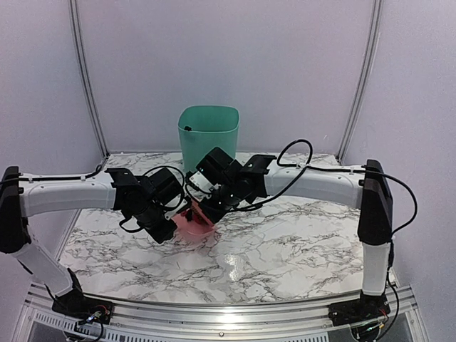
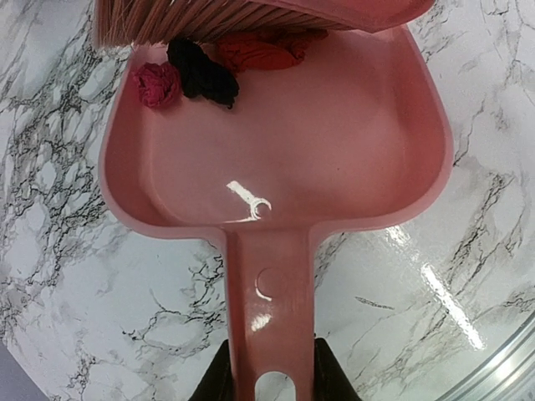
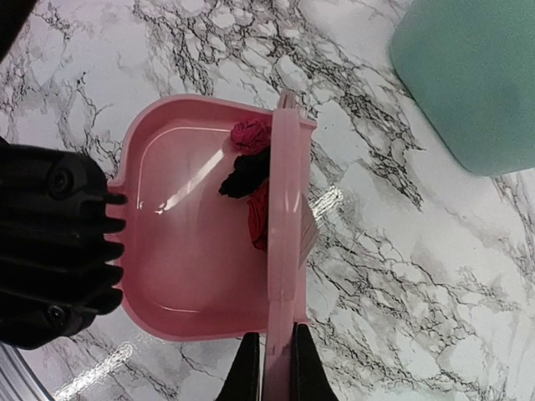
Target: Sweep away the paper scraps from the table
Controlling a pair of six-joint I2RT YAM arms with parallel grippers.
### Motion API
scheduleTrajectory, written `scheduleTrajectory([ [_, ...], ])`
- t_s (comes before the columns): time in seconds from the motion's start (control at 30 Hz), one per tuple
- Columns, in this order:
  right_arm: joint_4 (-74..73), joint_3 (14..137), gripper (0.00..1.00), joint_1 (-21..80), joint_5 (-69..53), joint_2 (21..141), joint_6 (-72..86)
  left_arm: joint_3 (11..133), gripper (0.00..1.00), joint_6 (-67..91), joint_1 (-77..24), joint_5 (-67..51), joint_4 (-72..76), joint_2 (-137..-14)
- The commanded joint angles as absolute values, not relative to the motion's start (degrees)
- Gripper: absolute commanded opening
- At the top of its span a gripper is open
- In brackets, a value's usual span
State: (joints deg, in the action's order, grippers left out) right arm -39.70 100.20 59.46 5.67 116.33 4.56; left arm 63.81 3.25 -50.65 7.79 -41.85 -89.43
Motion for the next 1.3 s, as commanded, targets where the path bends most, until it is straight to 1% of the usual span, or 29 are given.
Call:
scheduleTrajectory([
  [0.0, -41.7, 104.3, 0.0, 60.8, 7.1, 111.7, 4.6, 66.4, 0.0, 4.1, -51.7, 9.7, -40.7, -84.6],
  [0.5, -49.5, 113.4, 0.0, 62.1, 18.6, 105.8, 3.7, 74.3, 0.0, 3.6, -54.8, 14.7, -42.0, -80.5],
  [0.9, -48.2, 117.0, 0.0, 62.1, 26.8, 104.6, 4.1, 84.9, 0.0, 0.5, -54.8, 16.7, -41.9, -84.5],
  [1.07, -48.0, 120.2, 0.0, 62.1, 29.1, 104.3, 3.7, 89.0, 0.0, 0.4, -54.8, 14.8, -41.9, -86.2],
  [1.27, -45.6, 118.9, 0.0, 62.1, 30.8, 102.2, 2.5, 92.7, 0.0, 0.4, -54.7, 13.8, -40.7, -87.5],
])
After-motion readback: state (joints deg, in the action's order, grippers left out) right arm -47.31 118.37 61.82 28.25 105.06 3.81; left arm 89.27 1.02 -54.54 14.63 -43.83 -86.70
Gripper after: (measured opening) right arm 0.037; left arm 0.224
